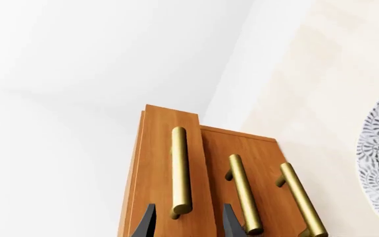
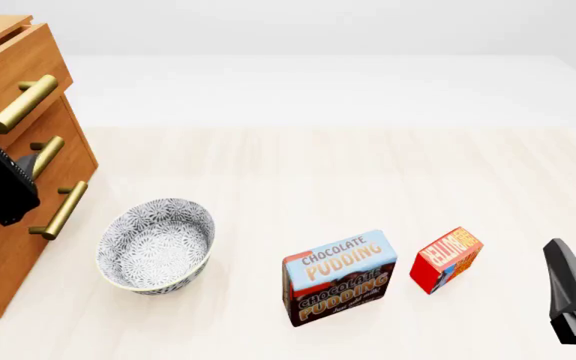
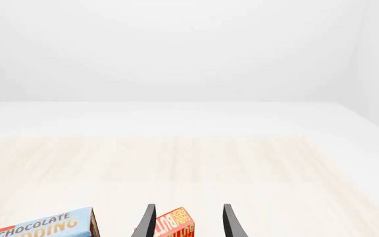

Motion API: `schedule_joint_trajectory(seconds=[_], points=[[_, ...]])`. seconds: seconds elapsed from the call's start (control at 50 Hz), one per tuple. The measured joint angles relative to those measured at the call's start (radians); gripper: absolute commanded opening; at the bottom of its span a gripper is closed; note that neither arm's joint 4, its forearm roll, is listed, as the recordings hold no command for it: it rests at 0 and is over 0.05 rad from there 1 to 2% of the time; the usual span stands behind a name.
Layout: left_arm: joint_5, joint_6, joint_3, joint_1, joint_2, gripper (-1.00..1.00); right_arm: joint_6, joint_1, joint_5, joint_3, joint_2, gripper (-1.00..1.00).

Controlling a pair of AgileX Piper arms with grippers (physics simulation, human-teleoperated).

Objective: Put the butter at the back in the top drawer of the cabinet and close it.

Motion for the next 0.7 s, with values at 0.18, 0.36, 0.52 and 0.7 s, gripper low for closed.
schedule_joint_trajectory(seconds=[0.18, 0.36, 0.52, 0.7], points=[[-0.007, -0.001, -0.005, 0.005, 0.012, 1.0, 0.0, 0.0, 0.0, 0.0, 0.0, 1.0], [-0.019, -0.002, -0.011, 0.006, 0.029, 1.0, 0.0, 0.0, 0.0, 0.0, 0.0, 1.0], [-0.028, -0.004, -0.019, 0.005, 0.044, 1.0, 0.0, 0.0, 0.0, 0.0, 0.0, 1.0], [-0.039, -0.004, -0.024, 0.007, 0.062, 1.0, 0.0, 0.0, 0.0, 0.0, 0.0, 1.0]])
